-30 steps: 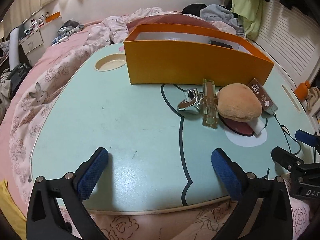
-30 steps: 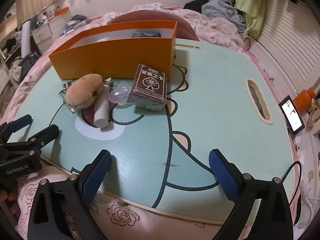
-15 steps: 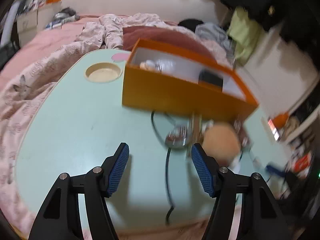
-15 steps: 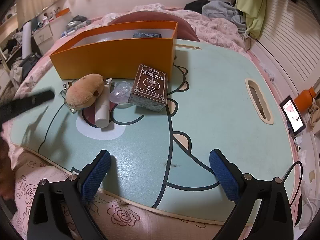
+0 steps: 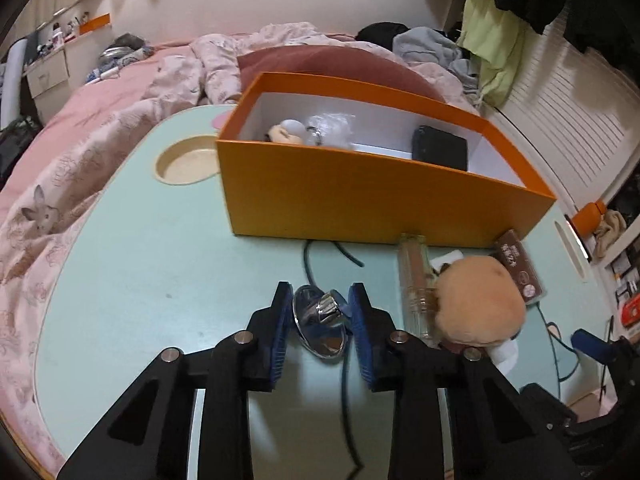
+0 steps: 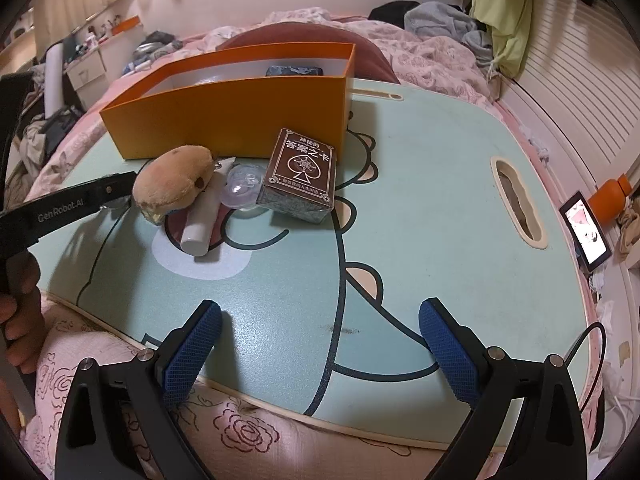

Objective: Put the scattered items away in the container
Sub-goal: 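Grasp the round silver item with the left tool while the right tool grasps the white tube, then carry silver item and white tube into the orange box and open both tools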

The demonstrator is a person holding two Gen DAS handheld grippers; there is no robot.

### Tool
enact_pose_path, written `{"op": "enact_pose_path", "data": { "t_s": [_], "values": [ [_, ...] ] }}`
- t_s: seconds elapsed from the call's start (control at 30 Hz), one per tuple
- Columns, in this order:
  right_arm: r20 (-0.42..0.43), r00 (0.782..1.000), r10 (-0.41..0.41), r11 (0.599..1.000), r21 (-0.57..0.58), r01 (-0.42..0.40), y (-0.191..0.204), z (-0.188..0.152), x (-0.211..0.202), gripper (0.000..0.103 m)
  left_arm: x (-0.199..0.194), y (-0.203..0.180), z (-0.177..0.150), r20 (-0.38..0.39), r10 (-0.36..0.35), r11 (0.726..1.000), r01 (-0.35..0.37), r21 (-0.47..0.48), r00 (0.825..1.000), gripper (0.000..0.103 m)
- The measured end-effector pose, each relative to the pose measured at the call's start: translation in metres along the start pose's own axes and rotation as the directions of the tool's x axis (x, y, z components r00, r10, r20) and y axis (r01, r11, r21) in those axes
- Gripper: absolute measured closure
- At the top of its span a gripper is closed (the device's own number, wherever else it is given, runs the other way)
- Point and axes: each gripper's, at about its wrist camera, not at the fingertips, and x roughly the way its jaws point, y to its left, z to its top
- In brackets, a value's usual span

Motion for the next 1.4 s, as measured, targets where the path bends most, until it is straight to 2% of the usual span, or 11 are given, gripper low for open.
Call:
{"op": "enact_pose_path", "data": {
  "t_s": [0.13,0.27,0.37,0.47,0.5,0.57,0.67,0.8,0.87,1.1,1.4],
  "values": [
    [0.025,0.998,0.05,0.998,0.043,-0.051,-0.009,0.001,-0.005,0.006,-0.007,0.004,-0.006,0.015,-0.008,1.0,0.008,0.002,1.0,0.073],
    [0.09,0.987,0.134,0.987,0.077,-0.141,-0.017,0.008,-0.017,0.019,-0.028,0.005,-0.013,0.072,-0.021,1.0,0.021,0.001,0.997,0.073],
    [0.146,0.971,0.191,0.981,0.013,-0.195,-0.006,0.017,-0.028,0.024,-0.04,0.006,-0.017,0.08,-0.037,0.999,0.037,-0.001,0.996,0.073],
    [0.132,0.96,0.249,0.968,-0.064,-0.242,0.01,0.026,-0.025,0.031,-0.052,0.008,-0.02,0.09,-0.054,0.998,0.055,-0.003,0.994,0.073],
    [0.115,0.961,0.252,0.966,-0.092,-0.242,0.017,0.029,-0.02,0.033,-0.054,0.008,-0.02,0.094,-0.059,0.998,0.059,-0.005,0.994,0.073],
    [0.069,0.969,0.238,0.964,-0.14,-0.227,0.03,0.033,-0.008,0.046,-0.058,0.008,-0.02,0.1,-0.066,0.998,0.066,-0.003,0.993,0.073],
    [-0.007,0.973,0.233,0.954,-0.19,-0.23,0.045,0.04,0.01,0.056,-0.062,0.008,-0.02,0.104,-0.074,0.997,0.075,-0.008,0.992,0.073],
    [-0.031,0.984,0.176,0.953,-0.243,-0.178,0.056,0.047,0.026,0.069,-0.063,0.009,-0.02,0.11,-0.079,0.997,0.081,-0.013,0.991,0.073],
    [-0.032,0.985,0.167,0.953,-0.251,-0.17,0.057,0.049,0.028,0.085,-0.063,0.008,-0.021,0.113,-0.079,0.997,0.081,-0.01,0.99,0.073],
    [-0.004,0.978,0.209,0.957,-0.204,-0.206,0.045,0.035,0.006,0.085,-0.066,0.008,-0.022,0.109,-0.085,0.996,0.086,-0.006,0.99,0.073],
    [0.099,0.963,0.25,0.965,-0.102,-0.24,0.013,0.031,-0.038,0.085,-0.077,0.006,-0.02,0.135,-0.098,0.995,0.1,-0.004,0.986,0.073]
  ]
}}
